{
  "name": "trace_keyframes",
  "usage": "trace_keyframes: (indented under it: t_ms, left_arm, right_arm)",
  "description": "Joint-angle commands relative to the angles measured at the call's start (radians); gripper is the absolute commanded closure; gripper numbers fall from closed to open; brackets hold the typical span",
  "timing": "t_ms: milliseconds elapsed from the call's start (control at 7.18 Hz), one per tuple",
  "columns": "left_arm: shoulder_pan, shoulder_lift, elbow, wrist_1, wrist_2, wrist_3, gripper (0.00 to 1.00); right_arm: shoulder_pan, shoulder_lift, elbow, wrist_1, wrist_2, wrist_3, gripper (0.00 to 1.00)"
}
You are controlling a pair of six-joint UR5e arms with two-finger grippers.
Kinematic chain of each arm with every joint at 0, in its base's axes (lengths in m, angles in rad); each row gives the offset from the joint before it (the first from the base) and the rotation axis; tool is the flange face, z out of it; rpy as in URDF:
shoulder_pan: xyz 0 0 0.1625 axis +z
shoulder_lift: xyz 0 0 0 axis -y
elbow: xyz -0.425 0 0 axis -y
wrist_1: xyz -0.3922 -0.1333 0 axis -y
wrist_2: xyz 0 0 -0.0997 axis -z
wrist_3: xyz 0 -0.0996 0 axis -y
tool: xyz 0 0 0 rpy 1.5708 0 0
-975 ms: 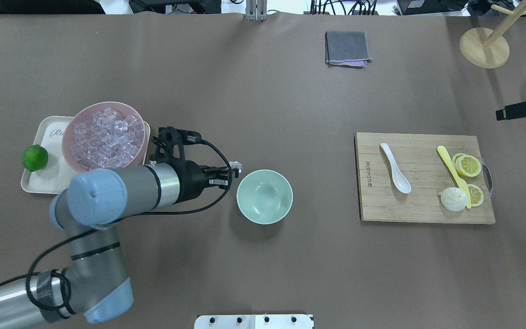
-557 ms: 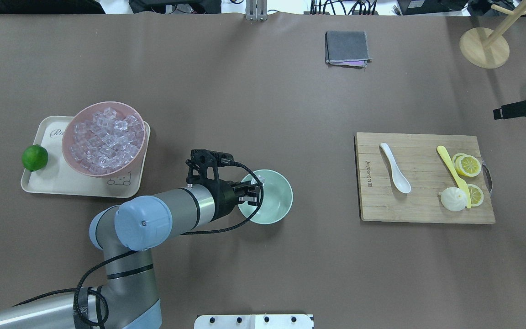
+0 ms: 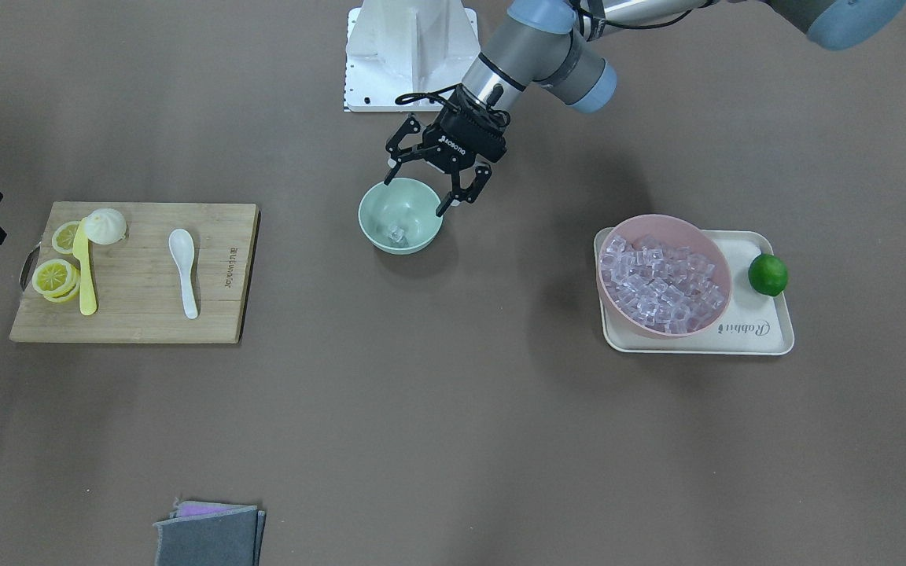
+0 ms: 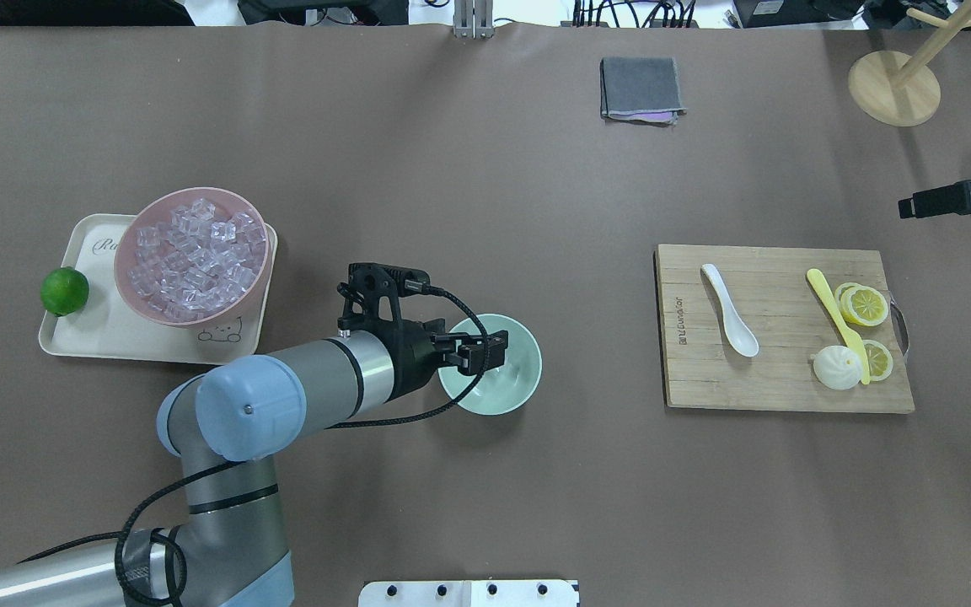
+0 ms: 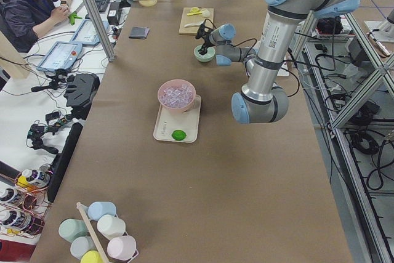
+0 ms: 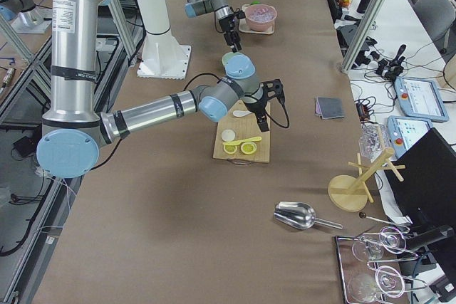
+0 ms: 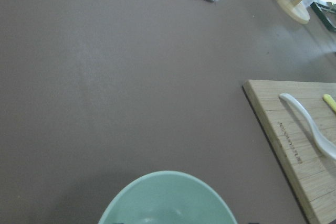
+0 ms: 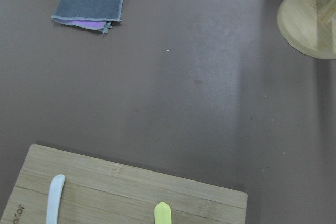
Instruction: Put spoon and ice into bowl
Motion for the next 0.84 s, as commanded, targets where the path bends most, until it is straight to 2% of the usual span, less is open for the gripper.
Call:
trace_keyframes:
  t_ms: [0, 139, 278, 418, 696]
  left_arm:
    - [-0.179, 0.078, -0.133, 0.131, -0.201, 0.031, 0.02]
    - [-0.362, 0.111, -0.152, 0.232, -0.445, 0.114, 0.02]
    - [-0.528, 0.176, -0.151, 0.296, -0.65, 0.257, 0.02]
    - [-0.667, 0.248, -0.152, 0.366, -0.76, 0.423, 0.02]
    - [-0.9, 0.41, -0.142, 0.523, -0.831, 0.858, 0.02]
  right_arm:
    - [-0.046, 0.035, -0.001, -0.009, -0.047, 0.016, 0.0]
    - [-0.098, 0.06, -0.007, -0.012, -0.088, 0.059, 0.0]
    - [-0.153, 0.074, -0.007, -0.014, -0.137, 0.11, 0.0]
    - [-0.205, 0.09, -0.009, -0.014, -0.185, 0.154, 0.0]
    - [-0.27, 0.117, -0.023, -0.017, -0.236, 0.185, 0.01]
